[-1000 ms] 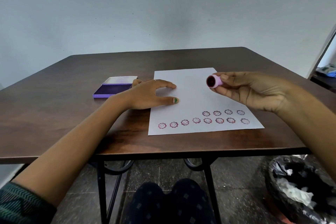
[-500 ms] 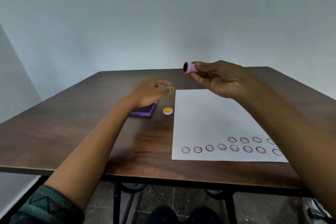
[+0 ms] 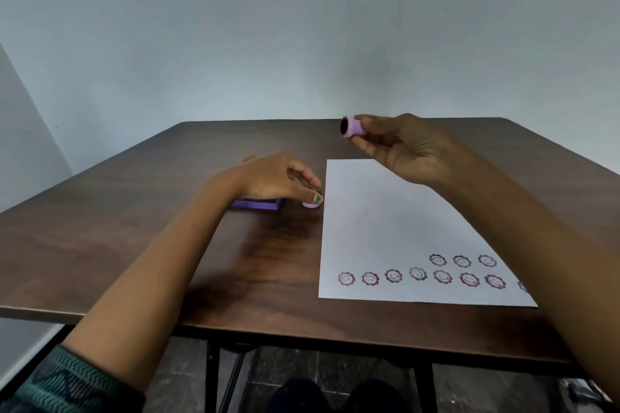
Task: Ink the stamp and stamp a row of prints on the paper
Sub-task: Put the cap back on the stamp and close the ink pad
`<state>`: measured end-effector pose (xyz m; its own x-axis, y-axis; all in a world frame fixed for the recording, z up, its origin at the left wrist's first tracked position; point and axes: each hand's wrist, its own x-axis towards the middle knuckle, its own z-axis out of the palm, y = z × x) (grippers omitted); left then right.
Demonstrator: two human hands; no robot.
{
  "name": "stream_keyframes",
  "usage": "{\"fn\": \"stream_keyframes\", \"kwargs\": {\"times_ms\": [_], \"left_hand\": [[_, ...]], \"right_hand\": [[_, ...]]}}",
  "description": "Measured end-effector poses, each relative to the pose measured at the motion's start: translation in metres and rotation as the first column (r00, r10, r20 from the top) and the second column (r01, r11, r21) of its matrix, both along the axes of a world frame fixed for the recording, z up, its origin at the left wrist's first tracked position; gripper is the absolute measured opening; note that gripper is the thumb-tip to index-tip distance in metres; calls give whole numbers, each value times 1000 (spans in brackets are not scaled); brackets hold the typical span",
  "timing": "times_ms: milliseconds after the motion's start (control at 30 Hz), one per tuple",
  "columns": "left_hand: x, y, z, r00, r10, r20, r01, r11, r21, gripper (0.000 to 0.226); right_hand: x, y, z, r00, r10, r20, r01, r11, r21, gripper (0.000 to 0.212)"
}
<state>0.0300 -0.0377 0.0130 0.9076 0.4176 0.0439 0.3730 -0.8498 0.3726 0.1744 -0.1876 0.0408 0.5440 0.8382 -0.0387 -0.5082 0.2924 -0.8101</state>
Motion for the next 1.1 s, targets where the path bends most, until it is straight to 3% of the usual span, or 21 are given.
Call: {"fn": "stream_keyframes", "kwargs": {"times_ms": [300,400,533,633,1100], "left_hand": [[-1,2,-3,999,3,35,-6,996,85,25],[0,0,-2,991,6,137,-18,996,91,23],[4,-9,6,857,28,515,123,959,-256,14],[8,-13,9,753,94,651,218,898,-382,14],[18,-13,0,707,129,695,295,840,-455,19]], "right_hand": [[2,0,-2,999,32,9,-32,999,-17,15],[2,0,-2,999,41,16,-40,999,-16,15],[3,2,-4,998,38,50,-37,999,-13,13],[3,5,-8,998,14,58,-14,1000,3,10],[0,10,-16,981,-64,181,60,998,32,9]]}}
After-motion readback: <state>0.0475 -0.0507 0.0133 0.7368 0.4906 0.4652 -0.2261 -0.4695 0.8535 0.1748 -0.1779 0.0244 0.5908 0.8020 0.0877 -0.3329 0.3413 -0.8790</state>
